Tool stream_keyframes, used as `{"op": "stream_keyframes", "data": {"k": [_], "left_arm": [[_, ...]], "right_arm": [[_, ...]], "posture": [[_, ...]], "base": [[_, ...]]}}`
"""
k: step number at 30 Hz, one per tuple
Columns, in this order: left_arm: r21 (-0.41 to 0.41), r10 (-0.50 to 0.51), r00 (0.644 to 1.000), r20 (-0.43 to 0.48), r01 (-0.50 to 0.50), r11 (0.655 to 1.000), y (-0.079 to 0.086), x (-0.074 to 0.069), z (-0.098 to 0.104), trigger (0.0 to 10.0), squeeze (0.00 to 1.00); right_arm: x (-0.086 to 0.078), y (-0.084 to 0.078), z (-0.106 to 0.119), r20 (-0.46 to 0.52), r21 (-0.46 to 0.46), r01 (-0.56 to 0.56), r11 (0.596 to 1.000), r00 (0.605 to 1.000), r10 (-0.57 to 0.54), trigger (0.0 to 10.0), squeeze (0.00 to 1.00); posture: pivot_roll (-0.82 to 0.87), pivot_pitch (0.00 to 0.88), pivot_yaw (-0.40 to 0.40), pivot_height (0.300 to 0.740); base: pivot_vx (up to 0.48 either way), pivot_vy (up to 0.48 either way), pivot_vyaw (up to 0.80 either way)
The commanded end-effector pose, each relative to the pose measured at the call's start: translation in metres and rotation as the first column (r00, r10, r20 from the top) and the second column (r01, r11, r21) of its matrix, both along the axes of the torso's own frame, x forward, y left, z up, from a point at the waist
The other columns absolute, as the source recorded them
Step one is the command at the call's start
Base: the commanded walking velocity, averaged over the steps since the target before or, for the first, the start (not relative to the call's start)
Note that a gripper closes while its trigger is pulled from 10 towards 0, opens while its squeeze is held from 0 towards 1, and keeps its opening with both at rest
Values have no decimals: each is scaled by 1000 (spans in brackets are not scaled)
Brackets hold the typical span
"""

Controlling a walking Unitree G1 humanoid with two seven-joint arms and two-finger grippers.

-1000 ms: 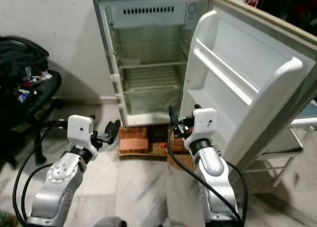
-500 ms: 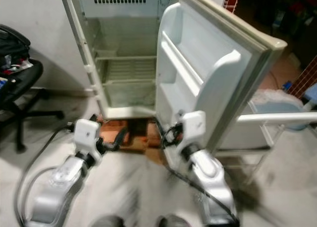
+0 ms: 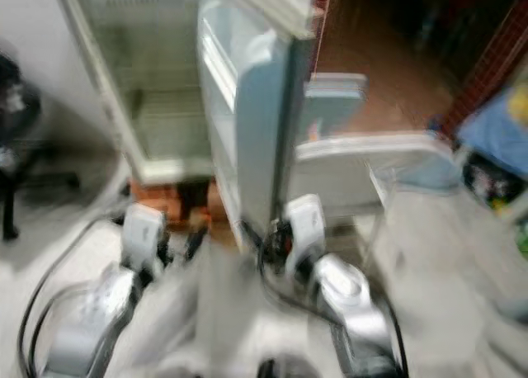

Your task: Restocking fridge

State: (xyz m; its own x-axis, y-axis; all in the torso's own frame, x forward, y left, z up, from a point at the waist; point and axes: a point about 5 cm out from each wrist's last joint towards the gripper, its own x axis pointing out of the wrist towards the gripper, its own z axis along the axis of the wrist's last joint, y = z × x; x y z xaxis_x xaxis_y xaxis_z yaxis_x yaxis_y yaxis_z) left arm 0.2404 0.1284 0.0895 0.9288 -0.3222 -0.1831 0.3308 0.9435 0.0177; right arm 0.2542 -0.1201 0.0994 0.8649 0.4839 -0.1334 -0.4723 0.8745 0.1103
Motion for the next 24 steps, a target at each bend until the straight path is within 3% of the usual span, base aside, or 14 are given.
{"op": "stream_keyframes", "data": {"k": [1, 3, 4, 6, 7, 9, 10, 11, 12, 16, 17, 18, 19, 24], "left_arm": [[-5, 80, 997, 9, -80, 997, 9, 6, 1, 10000, 0], [-25, 119, 993, 1, -118, 993, 12, 9, 1, 10000, 0], [-30, 128, 992, 17, -128, 991, 14, 12, 2, 10000, 0], [-30, 129, 991, 23, -128, 991, 14, 12, 3, 10000, 0], [-28, 151, 988, 23, -150, 988, 16, 15, 3, 10000, 0], [-21, 156, 987, 23, -156, 988, 17, 17, 3, 10000, 0], [-25, 164, 986, 37, -163, 986, 20, 19, 5, 10000, 0], [-27, 168, 985, 42, -167, 986, 21, 20, 6, 10000, 0], [-23, 172, 984, 48, -171, 985, 23, 20, 7, 10000, 0], [-19, 181, 982, 55, -180, 983, 29, 18, 5, 10000, 0], [-22, 181, 982, 57, -180, 983, 30, 17, 5, 10000, 0], [-23, 180, 982, 59, -179, 984, 30, 17, 5, 10000, 0], [-22, 180, 982, 60, -179, 984, 30, 16, 5, 10000, 0], [-28, 180, 982, 54, -179, 983, 29, 12, 4, 10000, 0]], "right_arm": [[15, -14, 10, 57, 18, 134, 991, 989, -135, 10000, 0], [20, -18, 13, 69, 64, 192, 979, 978, -196, 10000, 39], [22, -19, 14, 75, 68, 216, 974, 972, -221, 10000, 325], [23, -19, 13, 77, 64, 221, 973, 971, -226, 10000, 325], [23, -18, 15, 83, 99, 228, 969, 968, -236, 10000, 498], [23, -17, 15, 83, 113, 236, 965, 966, -246, 10000, 435], [24, -19, 17, 89, 122, 267, 956, 956, -278, 10000, 502], [23, -20, 17, 94, 122, 278, 953, 952, -290, 10000, 937], [23, -21, 17, 100, 125, 290, 949, 948, -302, 10000, 1000], [23, -23, 16, 104, 136, 312, 940, 939, -327, 10000, 933], [23, -23, 16, 107, 136, 315, 939, 938, -330, 10000, 196], [24, -23, 17, 108, 137, 316, 939, 937, -331, 10000, 196], [24, -23, 17, 111, 139, 319, 938, 936, -335, 10000, 0], [27, -24, 20, 124, 142, 335, 932, 928, -352, 10000, 0]], "posture": [[38, 57, 31, 740], [35, 55, 28, 740], [37, 57, 28, 740], [38, 56, 26, 740], [40, 55, 25, 740], [42, 54, 25, 740], [44, 52, 26, 740], [44, 53, 26, 740], [46, 53, 27, 740], [49, 49, 31, 740], [51, 48, 31, 740], [51, 48, 31, 740], [53, 48, 31, 740], [57, 51, 28, 740]], "base": [[0, 0, 0], [0, 0, 0], [0, 0, 0], [0, 0, 0], [0, 0, 0], [0, 0, 0], [0, 0, 0], [0, 0, 0], [0, 0, 0], [205, 0, 0], [307, 0, 0], [307, 0, 0], [480, 0, 0], [480, 0, 0]]}}
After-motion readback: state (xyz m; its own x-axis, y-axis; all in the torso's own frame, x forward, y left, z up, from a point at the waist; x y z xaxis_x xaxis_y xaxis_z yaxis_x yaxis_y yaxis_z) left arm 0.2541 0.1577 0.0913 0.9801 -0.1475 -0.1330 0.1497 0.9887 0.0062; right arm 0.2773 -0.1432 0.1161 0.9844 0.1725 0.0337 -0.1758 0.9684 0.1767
